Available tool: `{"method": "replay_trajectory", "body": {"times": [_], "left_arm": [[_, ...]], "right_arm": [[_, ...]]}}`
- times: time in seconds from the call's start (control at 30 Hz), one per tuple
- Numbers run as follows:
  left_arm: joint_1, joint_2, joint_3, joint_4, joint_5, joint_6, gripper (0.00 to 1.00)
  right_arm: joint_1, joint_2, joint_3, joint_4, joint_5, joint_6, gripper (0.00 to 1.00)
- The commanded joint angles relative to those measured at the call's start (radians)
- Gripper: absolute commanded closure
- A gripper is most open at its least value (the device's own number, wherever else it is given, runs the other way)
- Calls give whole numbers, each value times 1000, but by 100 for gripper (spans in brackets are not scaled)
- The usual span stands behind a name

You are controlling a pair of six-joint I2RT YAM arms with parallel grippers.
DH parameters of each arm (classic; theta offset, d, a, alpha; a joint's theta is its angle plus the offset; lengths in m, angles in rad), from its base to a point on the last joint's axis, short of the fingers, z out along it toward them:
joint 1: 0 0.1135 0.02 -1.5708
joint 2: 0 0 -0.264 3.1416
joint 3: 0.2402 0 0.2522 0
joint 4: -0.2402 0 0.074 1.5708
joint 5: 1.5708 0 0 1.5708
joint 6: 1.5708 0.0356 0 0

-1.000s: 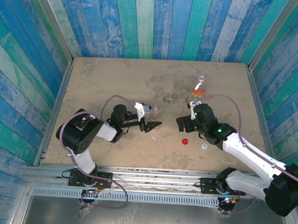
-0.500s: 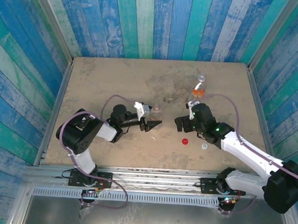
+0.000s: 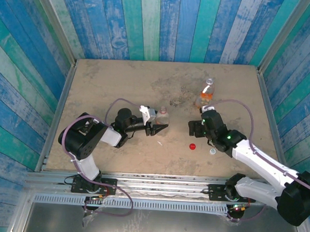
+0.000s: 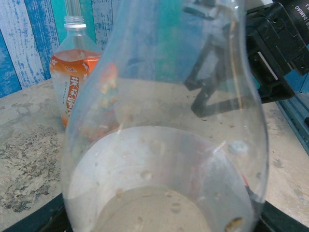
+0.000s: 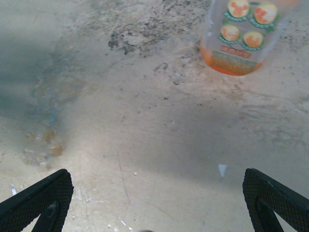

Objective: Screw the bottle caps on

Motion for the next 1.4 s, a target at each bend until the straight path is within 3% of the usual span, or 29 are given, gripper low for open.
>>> {"method": "replay_trajectory", "body": {"times": [0.0, 0.23, 0.43, 0.63, 1.0, 1.37], "left_arm": [[-5, -16, -4, 0, 10, 7, 34], [-5, 9, -15, 49, 13, -8, 34], [-5, 16, -21, 41, 9, 2, 34], [-5, 18, -18, 26, 9, 11, 34], [-4, 22, -7, -10, 9, 27, 34], [-4, 16, 8, -48, 9, 40, 34]], "right_arm": [[4, -27, -9, -77, 39, 21, 7], [83, 61, 30, -215, 41, 1, 9], [133, 176, 30, -202, 0, 31, 25], [151, 283, 40, -181, -54, 52, 34], [151, 310, -10, -127, -67, 90, 49], [153, 303, -59, -77, -74, 118, 54]]}}
